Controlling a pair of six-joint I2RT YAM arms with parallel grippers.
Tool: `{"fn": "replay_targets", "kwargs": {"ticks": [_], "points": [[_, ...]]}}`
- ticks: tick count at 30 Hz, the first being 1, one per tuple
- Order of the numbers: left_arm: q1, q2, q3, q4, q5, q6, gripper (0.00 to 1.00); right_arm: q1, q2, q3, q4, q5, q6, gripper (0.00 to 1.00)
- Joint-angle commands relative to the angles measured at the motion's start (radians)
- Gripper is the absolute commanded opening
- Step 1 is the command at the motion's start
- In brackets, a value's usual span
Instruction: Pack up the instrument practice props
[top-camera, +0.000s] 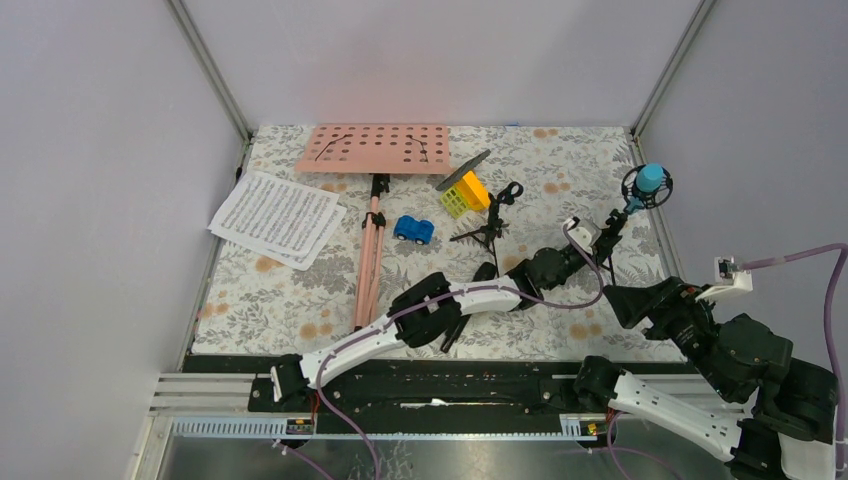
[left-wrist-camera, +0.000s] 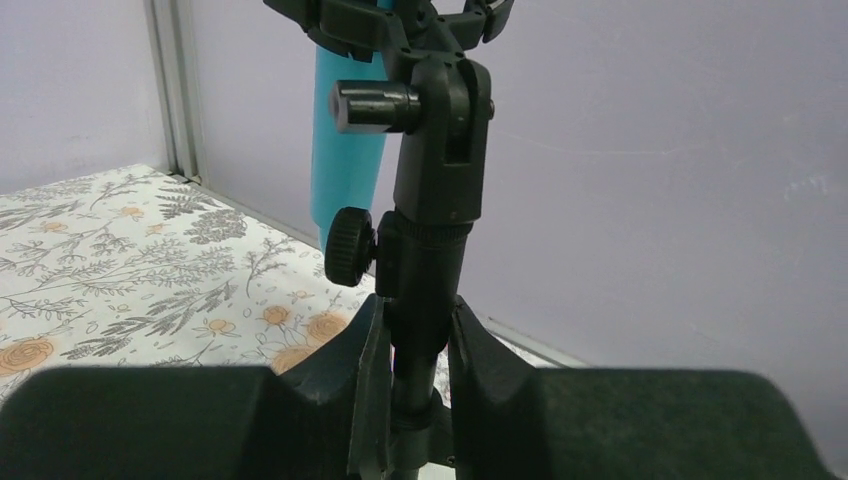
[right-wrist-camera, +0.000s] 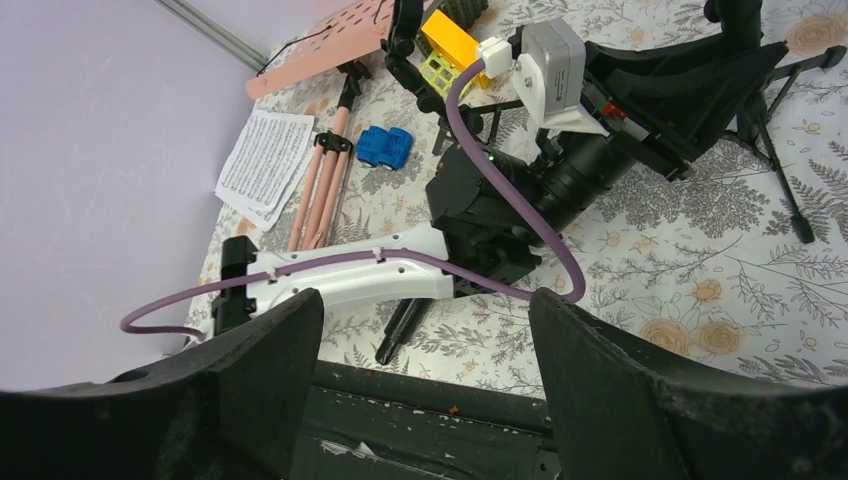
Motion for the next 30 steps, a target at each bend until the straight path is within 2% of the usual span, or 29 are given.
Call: {"fn": "replay_targets", "kwargs": {"ticks": [1,5,10,16,21,25,27,30], "points": [[-0.022,-0.162,-0.159,0.078,0.074,0.053,0.0,-0.004,-0.006,0.025,-0.032,0.035,0.022,0.82],[-0.028,-0.295,-0.359,0.147,0.131,0.102,0.0,-0.004,-0.001,0.04,-0.036,0.055,0.011,0.83],[-0.038,-0.456,-0.682,0.276,0.136,0.145,0.0,-0.004,0.013,0.045,-0.054,0.103,-0.004,0.83],[-0.038,-0.58,-0.978,0.386,0.146,0.15,0.0,-0.004,0.08,0.071,-0.025,0.155,-0.104,0.84],[-0.038,-0.657,-1.171,0.464,0.197,0.135,0.0,-0.004,0.172,0.061,0.076,0.189,-0.301,0.84],[-0.038,-0.686,-1.258,0.507,0.193,0.095,0.0,-0.004,0.295,0.037,0.163,0.24,-0.49,0.85],[-0.038,-0.691,-1.275,0.512,0.203,0.081,0.0,-0.004,0.376,0.07,0.161,0.301,-0.52,0.85],[-0.039,-0.694,-1.285,0.511,0.216,0.071,0.0,-0.004,0.506,0.14,0.098,0.402,-0.482,0.85]]}}
